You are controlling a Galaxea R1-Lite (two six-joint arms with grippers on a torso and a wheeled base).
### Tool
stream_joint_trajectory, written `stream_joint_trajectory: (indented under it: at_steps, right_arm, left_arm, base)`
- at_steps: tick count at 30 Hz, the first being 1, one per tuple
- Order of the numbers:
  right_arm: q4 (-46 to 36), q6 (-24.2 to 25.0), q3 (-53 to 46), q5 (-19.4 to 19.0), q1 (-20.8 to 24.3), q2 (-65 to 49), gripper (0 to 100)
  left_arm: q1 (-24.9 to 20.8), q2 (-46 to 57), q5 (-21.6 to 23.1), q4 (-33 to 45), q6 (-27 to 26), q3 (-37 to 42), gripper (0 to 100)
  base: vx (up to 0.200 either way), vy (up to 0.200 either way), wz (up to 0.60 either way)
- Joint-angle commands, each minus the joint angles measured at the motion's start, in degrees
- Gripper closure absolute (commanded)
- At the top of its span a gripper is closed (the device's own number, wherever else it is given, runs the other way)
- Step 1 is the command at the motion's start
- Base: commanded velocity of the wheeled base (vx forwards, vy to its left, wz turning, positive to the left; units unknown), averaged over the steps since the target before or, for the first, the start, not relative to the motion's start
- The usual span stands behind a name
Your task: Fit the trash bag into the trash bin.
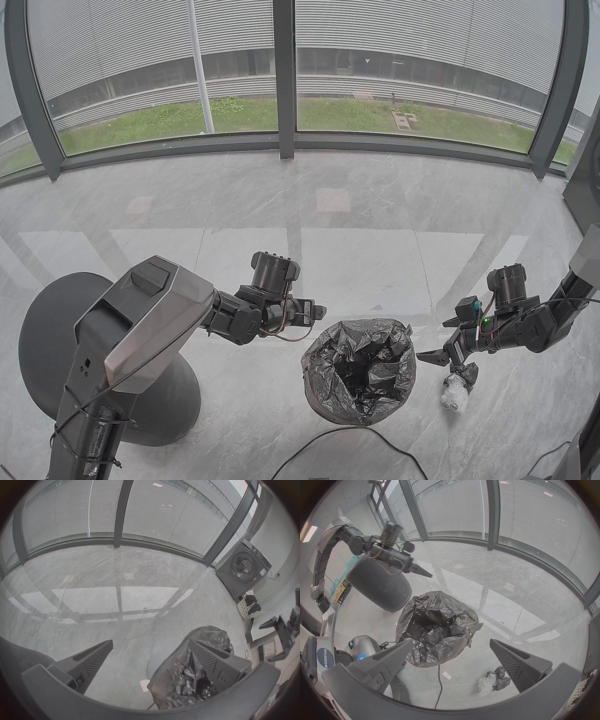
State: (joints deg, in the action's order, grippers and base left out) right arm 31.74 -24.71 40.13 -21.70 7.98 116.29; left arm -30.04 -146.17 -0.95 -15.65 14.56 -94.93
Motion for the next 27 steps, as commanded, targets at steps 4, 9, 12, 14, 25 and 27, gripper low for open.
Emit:
stream_joint_trajectory:
  at_steps: [4, 9, 12, 14, 25, 27]
  right_arm:
    - [3.59, 0.54, 1.27, 3.07, 1.51, 2.37, 0]
    - [3.76, 2.3, 2.85, 10.8, 4.41, 7.64, 0]
    - [3.68, 3.53, 5.4, 14.84, 4.85, 10.98, 0]
    - [3.5, 4.32, 7.94, 16.51, 4.85, 13.44, 0]
    - [1.39, 7.4, 19.81, 22.4, 4.76, 23.64, 0]
    - [-0.63, 7.4, 20.07, 22.75, 4.76, 23.64, 0]
  left_arm:
    - [-6.26, 22.15, 0.42, -23.81, 4.78, 41.4, 0]
    - [-11.53, 20.39, 0.51, -26.53, 4.6, 49.49, 0]
    - [-12.68, 17.49, 0.42, -28.03, 4.78, 48.35, 0]
    - [-12.85, 15.91, 0.34, -28.73, 4.78, 46.76, 0]
    - [-12.06, 15.12, 0.34, -29.0, 4.78, 45.71, 0]
    - [-11.97, 15.03, 0.34, -29.0, 4.87, 45.62, 0]
  base:
    - [0.0, 0.0, 0.0]
    - [0.0, 0.0, 0.0]
    - [0.0, 0.0, 0.0]
    - [0.0, 0.0, 0.0]
    - [0.0, 0.0, 0.0]
    - [0.0, 0.0, 0.0]
